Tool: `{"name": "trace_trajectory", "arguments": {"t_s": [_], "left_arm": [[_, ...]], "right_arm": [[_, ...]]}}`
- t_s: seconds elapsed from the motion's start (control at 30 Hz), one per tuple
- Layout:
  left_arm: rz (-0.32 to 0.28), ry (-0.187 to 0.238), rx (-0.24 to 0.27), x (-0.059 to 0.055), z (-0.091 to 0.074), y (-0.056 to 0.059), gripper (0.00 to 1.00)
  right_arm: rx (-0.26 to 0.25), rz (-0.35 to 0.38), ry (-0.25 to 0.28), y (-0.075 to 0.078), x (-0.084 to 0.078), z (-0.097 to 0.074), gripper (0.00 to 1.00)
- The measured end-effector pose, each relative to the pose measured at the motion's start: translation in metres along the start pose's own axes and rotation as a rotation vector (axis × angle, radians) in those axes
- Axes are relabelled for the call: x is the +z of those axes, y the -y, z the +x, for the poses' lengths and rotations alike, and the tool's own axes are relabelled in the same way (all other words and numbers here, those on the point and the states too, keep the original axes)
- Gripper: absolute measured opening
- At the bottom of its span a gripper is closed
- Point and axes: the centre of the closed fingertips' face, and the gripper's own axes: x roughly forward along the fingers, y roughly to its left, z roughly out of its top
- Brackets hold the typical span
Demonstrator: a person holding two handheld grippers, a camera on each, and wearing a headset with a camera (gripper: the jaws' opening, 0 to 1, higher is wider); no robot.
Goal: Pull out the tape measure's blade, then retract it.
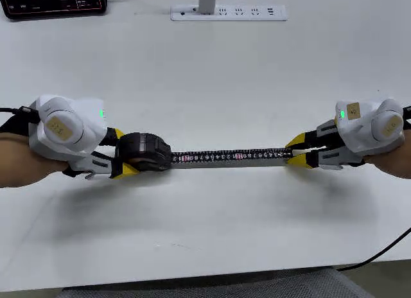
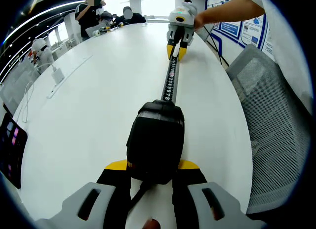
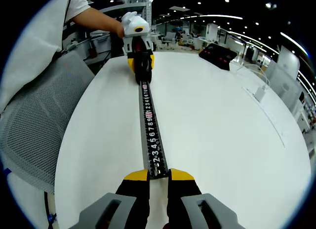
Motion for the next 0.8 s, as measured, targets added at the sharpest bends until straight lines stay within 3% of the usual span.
{"name": "trace_trajectory", "arguments": {"t_s": [0.8], "left_arm": [[0.002,-0.009,0.007,0.001,0.001,0.0,0.27]], "right_arm": [[-0.016,0.033,-0.026,0.002,-0.015,-0.008,0.09]]}}
